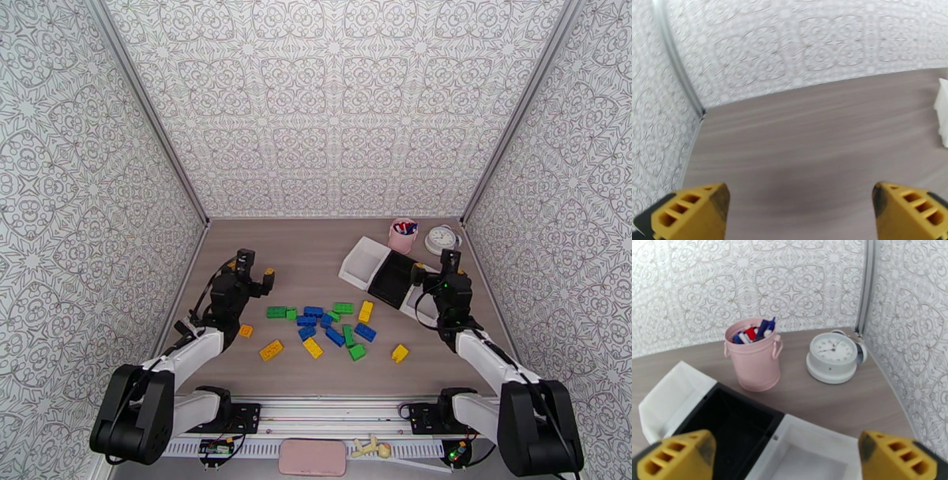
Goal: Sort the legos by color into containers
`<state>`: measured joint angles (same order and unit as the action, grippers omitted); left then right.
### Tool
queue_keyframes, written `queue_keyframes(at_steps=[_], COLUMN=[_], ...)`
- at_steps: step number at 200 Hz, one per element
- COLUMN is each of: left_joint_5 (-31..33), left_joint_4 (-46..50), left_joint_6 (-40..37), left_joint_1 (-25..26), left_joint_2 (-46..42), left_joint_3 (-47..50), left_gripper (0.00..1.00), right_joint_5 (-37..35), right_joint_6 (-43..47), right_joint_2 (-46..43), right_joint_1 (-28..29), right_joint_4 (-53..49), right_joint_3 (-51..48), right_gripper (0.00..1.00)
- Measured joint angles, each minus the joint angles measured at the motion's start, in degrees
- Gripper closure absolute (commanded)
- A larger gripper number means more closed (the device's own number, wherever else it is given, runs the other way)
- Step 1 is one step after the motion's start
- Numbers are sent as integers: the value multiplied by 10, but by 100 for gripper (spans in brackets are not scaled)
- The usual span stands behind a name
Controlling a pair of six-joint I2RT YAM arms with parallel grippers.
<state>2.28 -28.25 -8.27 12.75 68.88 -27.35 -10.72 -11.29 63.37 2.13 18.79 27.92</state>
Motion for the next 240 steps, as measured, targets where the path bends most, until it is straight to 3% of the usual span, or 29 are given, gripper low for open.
queue_keyframes(at_steps=[44,82,152,179,209,240], left_joint_5=[-69,-144,-254,-268,-276,-278], left_joint_4=[83,107,78,70,52,49], left_joint_6=[-11,-3,22,22,22,22], left_joint_1=[107,191,273,276,277,278], left_joint_2=[-21,-33,10,21,26,26], left_joint_3=[-25,-31,-51,-51,-51,-51], left_gripper=[0,0,0,0,0,0], right_joint_5=[-17,-17,-12,-11,-6,-9], right_joint_6=[-96,-122,-154,-167,-168,-174], right_joint_2=[-31,-33,38,60,63,68], right_joint_1=[0,-2,-18,-26,-29,-29], right_joint_4=[-223,-347,-433,-434,-433,-433], right_joint_3=[83,97,103,103,103,104], right_gripper=[0,0,3,17,41,58])
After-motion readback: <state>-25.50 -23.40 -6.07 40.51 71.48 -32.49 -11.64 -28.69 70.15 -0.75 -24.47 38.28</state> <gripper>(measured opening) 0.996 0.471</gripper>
